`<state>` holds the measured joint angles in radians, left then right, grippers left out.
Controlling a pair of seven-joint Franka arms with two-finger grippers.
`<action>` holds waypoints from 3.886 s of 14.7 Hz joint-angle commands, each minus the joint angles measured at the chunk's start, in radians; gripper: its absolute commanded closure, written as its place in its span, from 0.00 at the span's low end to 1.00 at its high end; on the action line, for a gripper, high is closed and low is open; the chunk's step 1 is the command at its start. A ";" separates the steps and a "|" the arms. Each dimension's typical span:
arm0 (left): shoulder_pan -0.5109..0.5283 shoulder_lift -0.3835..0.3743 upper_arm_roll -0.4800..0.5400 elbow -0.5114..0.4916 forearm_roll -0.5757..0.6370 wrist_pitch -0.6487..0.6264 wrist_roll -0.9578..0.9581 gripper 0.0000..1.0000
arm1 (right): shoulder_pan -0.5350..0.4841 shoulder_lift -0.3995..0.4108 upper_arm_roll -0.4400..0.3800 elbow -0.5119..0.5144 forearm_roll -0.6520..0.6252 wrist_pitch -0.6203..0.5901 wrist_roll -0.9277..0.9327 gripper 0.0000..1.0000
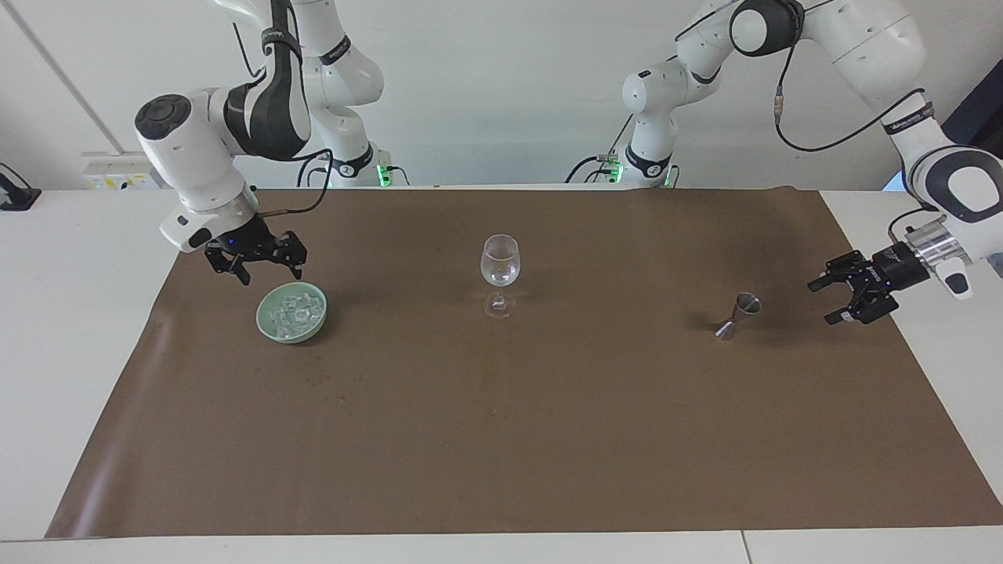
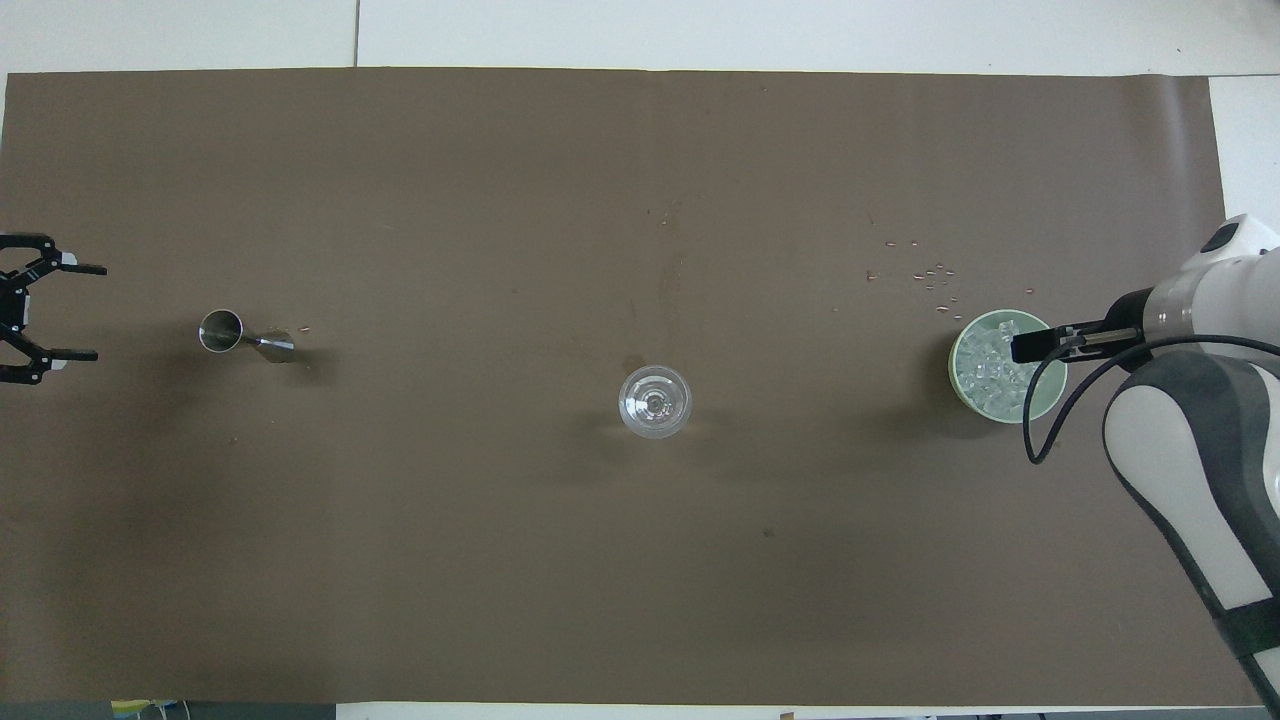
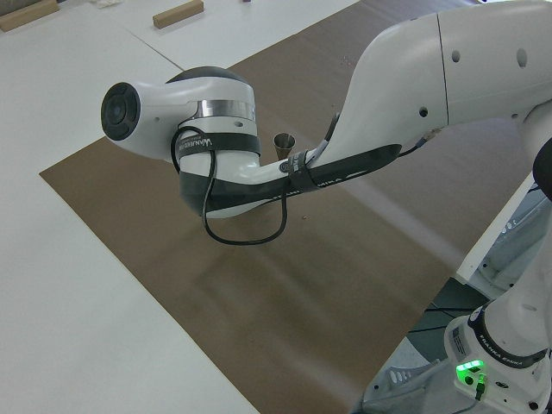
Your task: Pour wine and add ice with both arms
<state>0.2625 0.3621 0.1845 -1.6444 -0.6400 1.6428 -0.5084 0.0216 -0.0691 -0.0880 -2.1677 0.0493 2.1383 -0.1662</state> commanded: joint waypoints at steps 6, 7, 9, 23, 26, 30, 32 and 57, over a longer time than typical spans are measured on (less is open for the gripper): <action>-0.210 -0.210 -0.003 -0.014 0.356 0.011 0.157 0.00 | -0.002 0.058 0.004 -0.121 0.017 0.219 -0.082 0.05; -0.245 -0.224 -0.002 -0.015 0.390 0.011 0.189 0.00 | -0.002 0.067 0.004 -0.133 0.017 0.245 -0.082 0.05; -0.324 -0.258 -0.003 -0.020 0.465 0.012 0.258 0.00 | -0.002 0.094 0.004 -0.147 0.017 0.296 -0.082 0.10; -0.263 -0.428 -0.192 0.052 0.634 -0.172 0.501 0.00 | 0.000 0.097 0.004 -0.167 0.017 0.287 -0.076 0.42; -0.269 -0.442 -0.201 0.037 0.632 -0.181 0.504 0.00 | 0.000 0.095 0.004 -0.175 0.017 0.292 -0.082 0.42; -0.261 -0.462 -0.204 0.003 0.632 -0.196 0.513 0.00 | 0.000 0.094 0.004 -0.184 0.017 0.298 -0.082 0.42; -0.246 -0.445 -0.210 0.024 0.637 -0.198 0.528 0.00 | 0.000 0.095 0.002 -0.182 0.017 0.302 -0.082 0.42; -0.241 -0.430 -0.235 -0.009 0.649 -0.115 0.550 0.00 | 0.001 0.092 0.004 -0.205 0.017 0.331 -0.064 0.59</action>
<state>0.0201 -0.0461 -0.0500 -1.6224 0.0076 1.5032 0.0224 0.0242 0.0413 -0.0865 -2.3504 0.0539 2.4529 -0.2210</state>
